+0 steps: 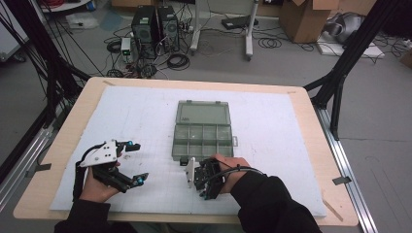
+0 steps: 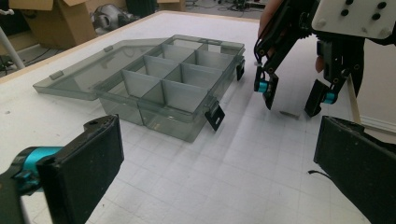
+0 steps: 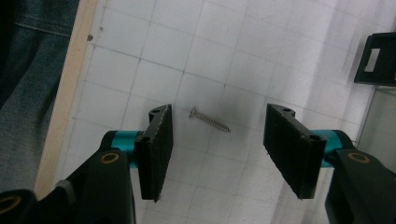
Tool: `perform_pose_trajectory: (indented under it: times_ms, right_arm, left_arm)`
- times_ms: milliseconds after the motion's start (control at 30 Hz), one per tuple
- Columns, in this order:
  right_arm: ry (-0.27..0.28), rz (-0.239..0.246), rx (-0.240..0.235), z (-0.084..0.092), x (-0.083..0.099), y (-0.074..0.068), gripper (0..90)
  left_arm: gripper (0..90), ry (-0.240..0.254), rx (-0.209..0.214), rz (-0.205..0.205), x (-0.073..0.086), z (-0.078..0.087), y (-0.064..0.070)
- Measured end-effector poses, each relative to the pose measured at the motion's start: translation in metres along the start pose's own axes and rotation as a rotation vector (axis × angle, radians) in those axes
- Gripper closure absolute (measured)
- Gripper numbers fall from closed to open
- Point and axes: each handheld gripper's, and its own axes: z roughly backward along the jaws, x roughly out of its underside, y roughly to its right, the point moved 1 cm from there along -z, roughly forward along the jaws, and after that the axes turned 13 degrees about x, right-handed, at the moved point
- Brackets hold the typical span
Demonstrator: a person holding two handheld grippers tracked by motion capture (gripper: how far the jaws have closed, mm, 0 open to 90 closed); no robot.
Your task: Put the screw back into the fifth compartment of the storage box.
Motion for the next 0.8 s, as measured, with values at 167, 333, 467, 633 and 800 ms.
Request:
perform_pose_trajectory:
  times_ms: [167, 333, 467, 633, 800]
  right_arm:
    - [-0.012, 0.012, -0.018, -0.0029, -0.0019, 0.0008, 48.2]
    - [-0.020, -0.003, -0.055, -0.0031, -0.0014, 0.0020, 53.2]
    - [-0.014, 0.018, -0.077, -0.0051, -0.0026, 0.0052, 55.8]
    - [-0.025, 0.013, -0.099, -0.0060, -0.0032, 0.0069, 57.0]
    - [-0.032, 0.003, -0.107, -0.0060, -0.0034, 0.0076, 58.0]
  left_arm:
    - [1.8, -0.001, 0.001, 0.000, -0.0002, 0.0004, 0.0002]
    - [1.8, -0.002, 0.002, -0.004, -0.0006, 0.0001, 0.0002]
    - [1.8, -0.002, 0.004, -0.001, -0.0007, -0.0005, 0.0006]
    - [1.8, -0.003, 0.006, -0.005, -0.0008, -0.0006, 0.0004]
    - [1.8, -0.003, 0.006, -0.002, -0.0008, -0.0004, 0.0005]
